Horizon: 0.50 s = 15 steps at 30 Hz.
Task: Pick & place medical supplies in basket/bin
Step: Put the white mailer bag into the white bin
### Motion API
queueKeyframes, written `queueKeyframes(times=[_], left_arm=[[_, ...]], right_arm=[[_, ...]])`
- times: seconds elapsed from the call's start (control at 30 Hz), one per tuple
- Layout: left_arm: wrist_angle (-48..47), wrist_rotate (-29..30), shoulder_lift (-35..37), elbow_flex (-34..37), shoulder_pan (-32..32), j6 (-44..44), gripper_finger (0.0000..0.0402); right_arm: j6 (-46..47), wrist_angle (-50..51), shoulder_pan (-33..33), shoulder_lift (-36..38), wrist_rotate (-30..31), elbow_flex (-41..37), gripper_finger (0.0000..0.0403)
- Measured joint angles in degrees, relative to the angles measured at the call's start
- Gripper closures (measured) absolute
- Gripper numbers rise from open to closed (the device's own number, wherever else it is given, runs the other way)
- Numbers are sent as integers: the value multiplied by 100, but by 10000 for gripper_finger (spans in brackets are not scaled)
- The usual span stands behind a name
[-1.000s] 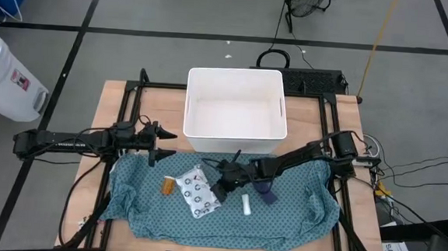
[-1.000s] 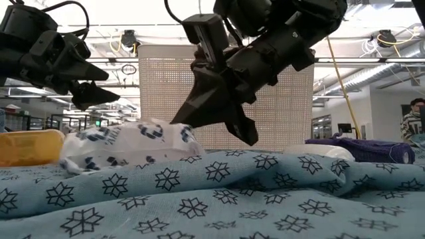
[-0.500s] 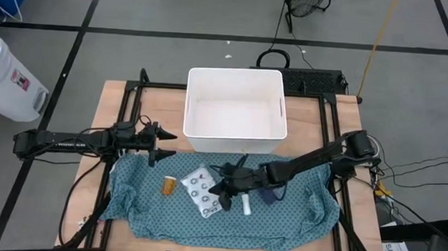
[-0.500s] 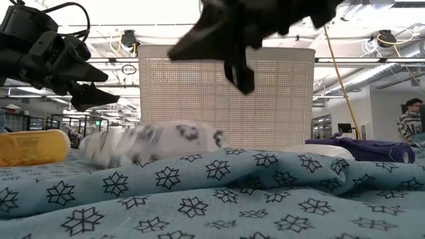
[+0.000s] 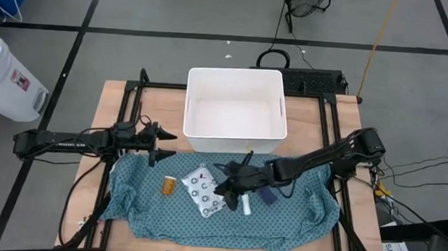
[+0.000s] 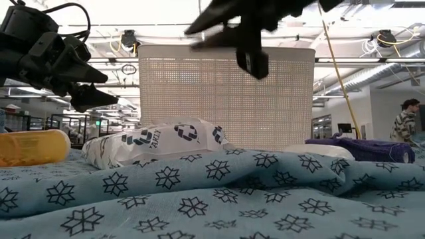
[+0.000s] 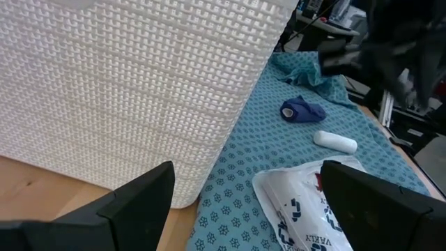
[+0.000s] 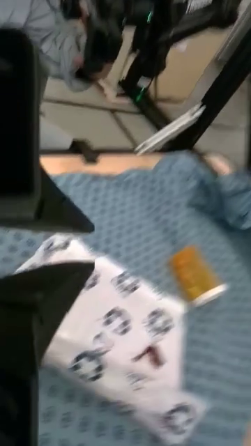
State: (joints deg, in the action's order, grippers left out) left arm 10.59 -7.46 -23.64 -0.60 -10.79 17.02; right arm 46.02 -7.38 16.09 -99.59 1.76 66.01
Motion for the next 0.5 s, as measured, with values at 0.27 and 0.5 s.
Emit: queueKeyframes(times=[0.27,0.5], left_arm=[[-7,0,2,0,2,7,41],[-9,2,2,0,0,0,41]], right_arm=[[62,-1,-156,-343,-102,-3,137],[-19,-63,-300,-638,-21,-5,52]])
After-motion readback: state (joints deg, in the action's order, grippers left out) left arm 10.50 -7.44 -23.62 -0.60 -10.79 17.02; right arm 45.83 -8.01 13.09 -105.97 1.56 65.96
